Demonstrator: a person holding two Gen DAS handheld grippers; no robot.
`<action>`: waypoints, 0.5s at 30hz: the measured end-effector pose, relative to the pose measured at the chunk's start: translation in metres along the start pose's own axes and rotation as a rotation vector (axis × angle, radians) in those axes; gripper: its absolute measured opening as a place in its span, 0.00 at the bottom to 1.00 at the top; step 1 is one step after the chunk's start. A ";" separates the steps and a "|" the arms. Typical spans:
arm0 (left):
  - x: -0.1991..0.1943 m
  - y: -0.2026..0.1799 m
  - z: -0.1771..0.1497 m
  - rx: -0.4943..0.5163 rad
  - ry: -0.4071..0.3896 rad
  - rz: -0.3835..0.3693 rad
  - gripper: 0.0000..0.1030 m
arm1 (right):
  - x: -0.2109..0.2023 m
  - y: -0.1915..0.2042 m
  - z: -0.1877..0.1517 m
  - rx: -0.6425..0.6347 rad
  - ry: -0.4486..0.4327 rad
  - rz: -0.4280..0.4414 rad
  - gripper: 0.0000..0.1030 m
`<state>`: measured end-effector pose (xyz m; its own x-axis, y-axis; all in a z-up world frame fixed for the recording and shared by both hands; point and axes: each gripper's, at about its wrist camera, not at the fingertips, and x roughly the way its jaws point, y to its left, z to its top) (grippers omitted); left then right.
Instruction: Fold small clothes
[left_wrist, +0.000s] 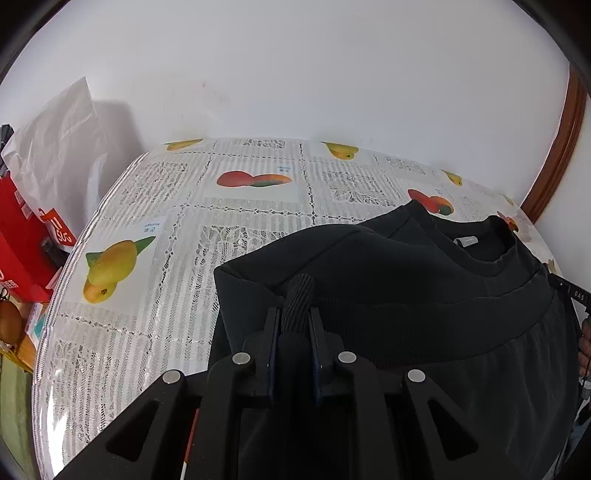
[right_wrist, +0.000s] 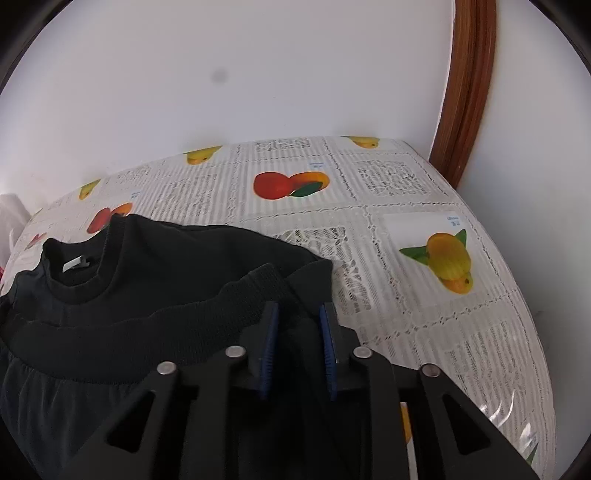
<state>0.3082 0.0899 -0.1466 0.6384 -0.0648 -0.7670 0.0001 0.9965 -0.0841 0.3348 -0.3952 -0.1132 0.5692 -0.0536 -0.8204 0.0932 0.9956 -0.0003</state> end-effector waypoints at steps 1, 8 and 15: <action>0.000 -0.001 0.000 0.006 0.002 0.004 0.15 | -0.003 -0.004 0.000 0.011 0.001 -0.010 0.40; -0.005 -0.002 0.001 0.019 0.016 0.010 0.19 | -0.042 -0.015 -0.021 -0.057 -0.025 0.021 0.42; -0.030 0.000 -0.017 0.020 0.028 0.013 0.32 | -0.051 -0.036 -0.054 -0.042 0.031 -0.035 0.42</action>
<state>0.2759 0.0905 -0.1342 0.6167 -0.0526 -0.7854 0.0076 0.9981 -0.0609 0.2581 -0.4237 -0.1026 0.5407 -0.0863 -0.8368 0.0775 0.9956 -0.0526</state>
